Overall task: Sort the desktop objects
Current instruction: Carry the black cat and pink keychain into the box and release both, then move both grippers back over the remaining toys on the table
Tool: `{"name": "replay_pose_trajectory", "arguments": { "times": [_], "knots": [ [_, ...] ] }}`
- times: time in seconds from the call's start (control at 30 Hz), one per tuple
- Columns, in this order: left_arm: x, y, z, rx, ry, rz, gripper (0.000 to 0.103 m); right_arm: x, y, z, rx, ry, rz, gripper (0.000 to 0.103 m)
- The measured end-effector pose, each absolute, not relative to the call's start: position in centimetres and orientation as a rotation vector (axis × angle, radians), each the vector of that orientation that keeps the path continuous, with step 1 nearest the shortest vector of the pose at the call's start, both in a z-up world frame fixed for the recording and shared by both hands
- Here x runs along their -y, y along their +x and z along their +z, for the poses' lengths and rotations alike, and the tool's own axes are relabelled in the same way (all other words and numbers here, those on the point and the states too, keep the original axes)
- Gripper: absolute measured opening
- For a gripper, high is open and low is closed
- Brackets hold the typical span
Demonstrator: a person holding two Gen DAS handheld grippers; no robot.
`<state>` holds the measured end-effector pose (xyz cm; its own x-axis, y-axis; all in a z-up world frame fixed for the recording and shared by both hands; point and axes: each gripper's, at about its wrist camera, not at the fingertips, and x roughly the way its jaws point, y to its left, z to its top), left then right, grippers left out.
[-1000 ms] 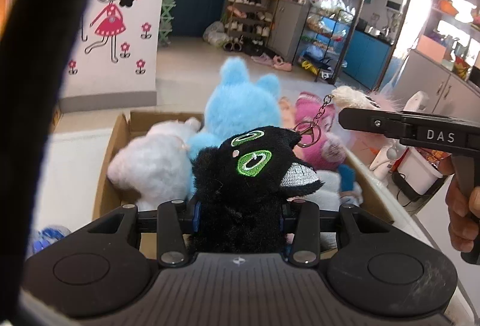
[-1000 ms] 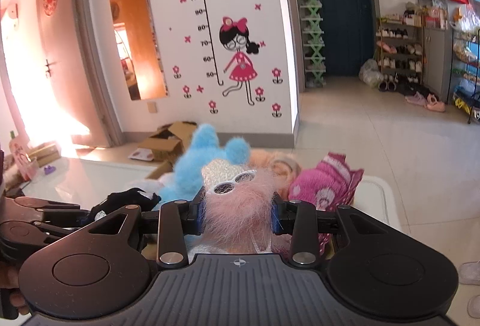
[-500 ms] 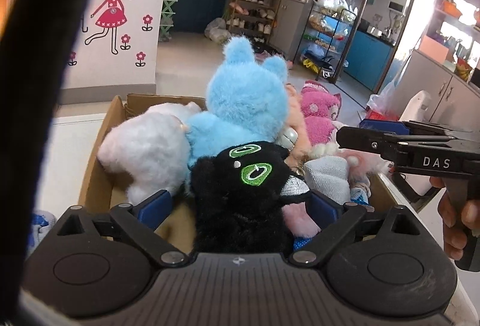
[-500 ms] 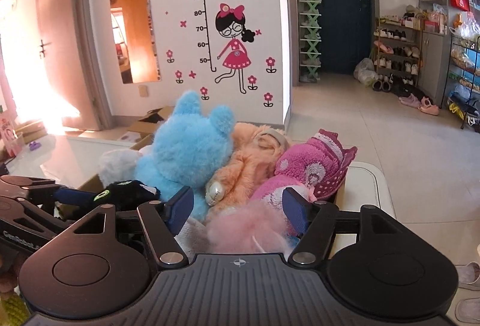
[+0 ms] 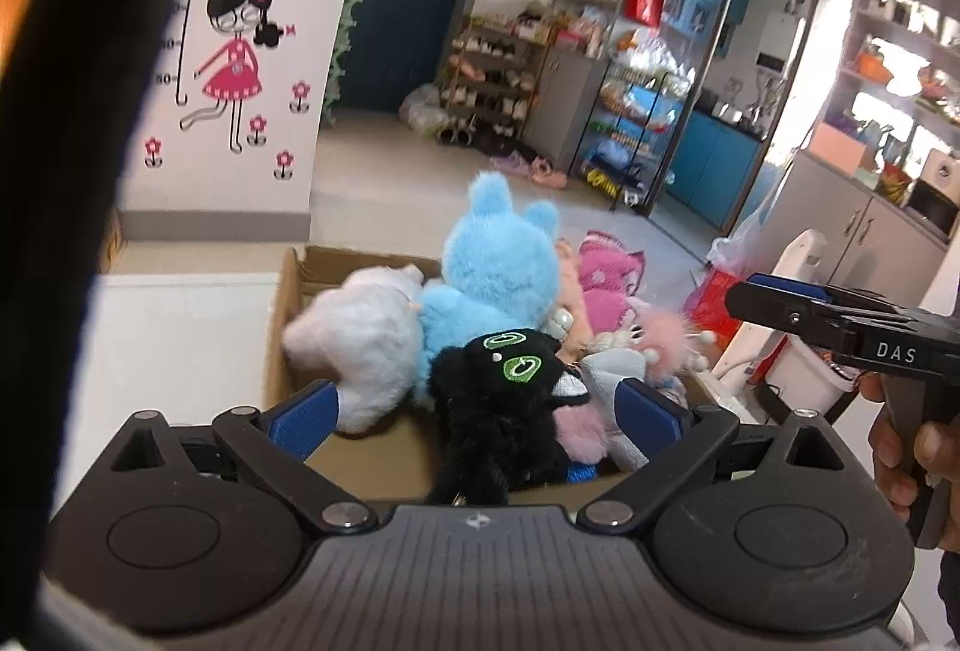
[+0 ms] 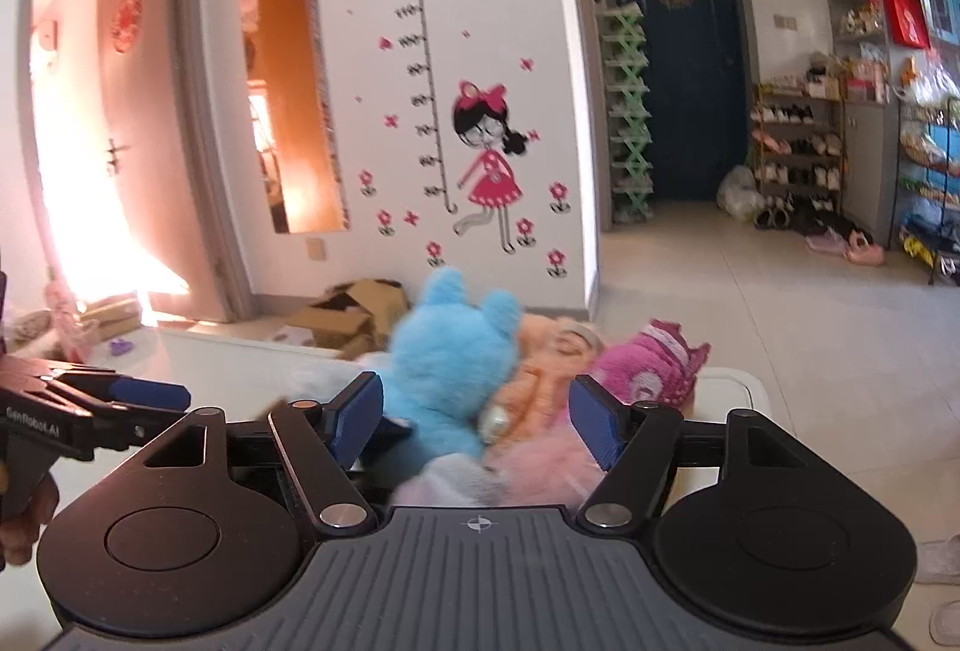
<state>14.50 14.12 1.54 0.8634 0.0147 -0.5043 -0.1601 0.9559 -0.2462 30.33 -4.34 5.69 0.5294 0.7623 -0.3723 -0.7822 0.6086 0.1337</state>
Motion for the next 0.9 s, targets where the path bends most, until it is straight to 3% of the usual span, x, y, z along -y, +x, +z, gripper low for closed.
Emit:
{"name": "replay_pose_trajectory", "arguments": {
  "times": [0.23,0.53,0.9],
  "knots": [
    [-16.9,9.0,1.8,-0.545,-0.156,0.189,0.102,4.3,24.5,6.4,-0.435,-0.020,0.975,0.082],
    [-20.5,6.2,-0.6,-0.607,-0.215,0.286,0.102,0.6,19.6,2.9,-0.554,-0.007,0.982,0.085],
    [-20.1,4.1,-3.9,-0.637,-0.250,0.321,0.102,-2.4,12.1,-1.3,-0.473,-0.166,1.132,0.086]
  ]
}}
